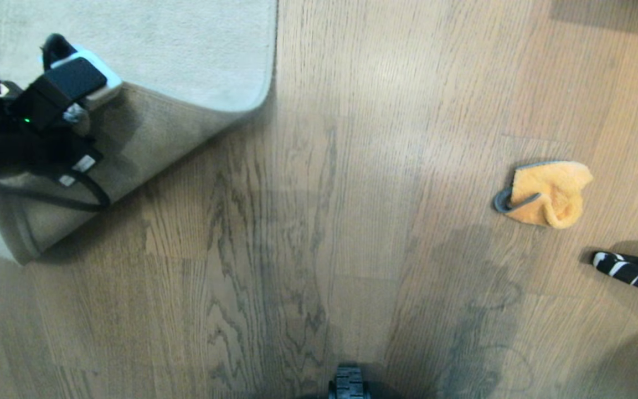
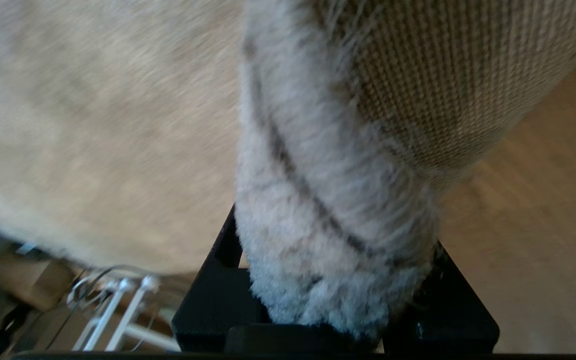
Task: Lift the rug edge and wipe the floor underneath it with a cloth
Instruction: Lift up the carpet
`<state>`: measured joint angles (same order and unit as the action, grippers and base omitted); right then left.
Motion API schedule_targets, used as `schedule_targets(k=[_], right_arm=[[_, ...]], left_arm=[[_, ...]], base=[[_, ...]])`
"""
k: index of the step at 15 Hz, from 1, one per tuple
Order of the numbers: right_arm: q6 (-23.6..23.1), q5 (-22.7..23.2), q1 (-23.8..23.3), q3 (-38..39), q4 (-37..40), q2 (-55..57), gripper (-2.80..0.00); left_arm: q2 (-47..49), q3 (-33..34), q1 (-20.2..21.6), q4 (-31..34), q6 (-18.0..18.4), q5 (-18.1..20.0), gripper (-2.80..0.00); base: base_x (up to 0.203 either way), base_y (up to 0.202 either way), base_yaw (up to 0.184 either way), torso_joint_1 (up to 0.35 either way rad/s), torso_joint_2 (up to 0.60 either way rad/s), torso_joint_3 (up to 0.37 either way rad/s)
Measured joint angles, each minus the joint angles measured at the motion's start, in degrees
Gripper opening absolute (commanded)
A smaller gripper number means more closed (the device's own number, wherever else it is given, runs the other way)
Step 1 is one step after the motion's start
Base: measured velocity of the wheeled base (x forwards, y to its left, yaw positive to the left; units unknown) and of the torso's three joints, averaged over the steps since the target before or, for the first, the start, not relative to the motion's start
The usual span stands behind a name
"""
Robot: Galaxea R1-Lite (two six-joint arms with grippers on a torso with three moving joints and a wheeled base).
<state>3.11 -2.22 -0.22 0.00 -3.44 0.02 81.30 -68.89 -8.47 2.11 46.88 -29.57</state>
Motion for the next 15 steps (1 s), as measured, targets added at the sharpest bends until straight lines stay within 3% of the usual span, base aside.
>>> schedule_targets(k=[3, 7, 10, 12, 15], right_arm=[[0.02, -0.01, 0.00, 0.00, -0.02, 0.00, -2.80], [0.02, 0.02, 0.00, 0.00, 0.02, 0.00, -2.80], [-0.02, -0.01, 0.00, 0.00, 0.00, 0.00, -2.80], [0.00, -0.01, 0.00, 0.00, -0.02, 0.00, -2.80], [0.00, -0.01, 0.00, 0.00, -0.02, 0.00, -2.80]], left_arm=[[-4.11, -3.37, 5.23, 5.69, 1.88, -0.09, -2.80], [-6.60, -7.69, 8.22, 6.16, 1.87, -0.14, -2.80], [-7.95, -8.64, 10.10, 6.09, 0.08, 0.17, -2.80], [-8.38, -8.41, 10.34, 6.10, -3.04, 0.68, -2.80], [-8.64, -8.29, 10.39, 5.91, -3.75, 1.38, -2.80]], base=[[0.000, 0.000, 0.000, 0.000, 0.00, 0.000], [0.000, 0.000, 0.000, 0.000, 0.00, 0.000], [0.000, 0.000, 0.000, 0.000, 0.00, 0.000], [0.000, 0.000, 0.000, 0.000, 0.00, 0.000], [0.000, 0.000, 0.000, 0.000, 0.00, 0.000]])
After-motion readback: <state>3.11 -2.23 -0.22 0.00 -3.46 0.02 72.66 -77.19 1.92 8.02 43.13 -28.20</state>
